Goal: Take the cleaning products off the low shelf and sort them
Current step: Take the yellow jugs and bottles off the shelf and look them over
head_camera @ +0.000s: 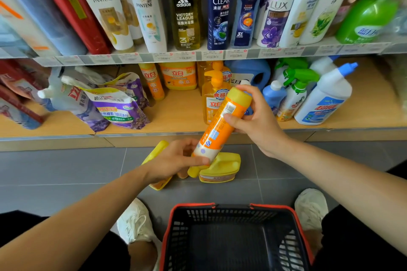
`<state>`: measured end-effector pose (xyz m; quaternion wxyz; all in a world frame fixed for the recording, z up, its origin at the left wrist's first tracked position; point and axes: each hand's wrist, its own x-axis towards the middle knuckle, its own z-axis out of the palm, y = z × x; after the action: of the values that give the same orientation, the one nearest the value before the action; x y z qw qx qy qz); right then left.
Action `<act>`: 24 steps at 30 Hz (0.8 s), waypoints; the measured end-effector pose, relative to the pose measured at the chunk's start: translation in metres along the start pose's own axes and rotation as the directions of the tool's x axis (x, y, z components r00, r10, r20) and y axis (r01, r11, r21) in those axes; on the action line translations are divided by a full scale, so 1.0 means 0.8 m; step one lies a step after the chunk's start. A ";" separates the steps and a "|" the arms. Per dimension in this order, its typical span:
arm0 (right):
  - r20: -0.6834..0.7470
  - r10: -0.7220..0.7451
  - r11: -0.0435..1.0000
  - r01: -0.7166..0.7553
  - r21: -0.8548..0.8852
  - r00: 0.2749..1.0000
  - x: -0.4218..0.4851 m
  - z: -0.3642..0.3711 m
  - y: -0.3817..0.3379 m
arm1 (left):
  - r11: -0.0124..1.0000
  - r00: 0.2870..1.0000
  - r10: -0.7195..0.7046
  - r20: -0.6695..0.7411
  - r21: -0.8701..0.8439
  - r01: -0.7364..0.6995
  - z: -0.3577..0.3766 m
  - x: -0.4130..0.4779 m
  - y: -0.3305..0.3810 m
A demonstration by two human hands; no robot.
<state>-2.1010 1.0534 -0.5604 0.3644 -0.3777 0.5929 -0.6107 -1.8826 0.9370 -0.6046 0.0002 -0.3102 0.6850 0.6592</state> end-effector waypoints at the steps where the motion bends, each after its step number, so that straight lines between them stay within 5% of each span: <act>1: -0.025 0.029 0.999 -0.030 -0.023 0.999 0.003 -0.003 0.004 | 1.000 1.000 0.008 -0.030 0.007 -0.008 -0.005 -0.002 0.001; 5: -0.087 0.180 0.970 -0.191 -0.148 0.980 0.011 -0.016 0.034 | 1.000 0.962 -0.004 -0.274 0.021 0.010 -0.033 -0.008 0.005; 11: 0.009 0.363 0.857 -0.330 -0.396 0.932 0.007 -0.019 0.090 | 0.996 0.875 0.076 -0.478 0.000 -0.087 -0.057 -0.008 0.019; 15: 0.197 0.387 0.783 -0.208 -0.586 0.901 0.007 -0.014 0.117 | 0.991 0.825 0.134 -0.548 0.098 -0.096 -0.066 0.001 0.021; 20: 0.281 0.484 0.399 0.076 -0.914 0.829 0.006 -0.018 0.153 | 0.870 0.770 0.373 -0.517 0.484 -0.097 -0.060 0.021 0.021; 24: 0.268 0.446 0.369 0.097 -0.924 0.854 0.001 -0.016 0.177 | 0.750 0.802 0.448 -0.394 0.654 -0.098 -0.061 0.043 0.004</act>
<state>-2.1129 1.0543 -0.7020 0.2938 -0.5841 0.7563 -0.0224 -1.8918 0.8778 -0.6090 -0.1899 -0.3540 0.8700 0.2859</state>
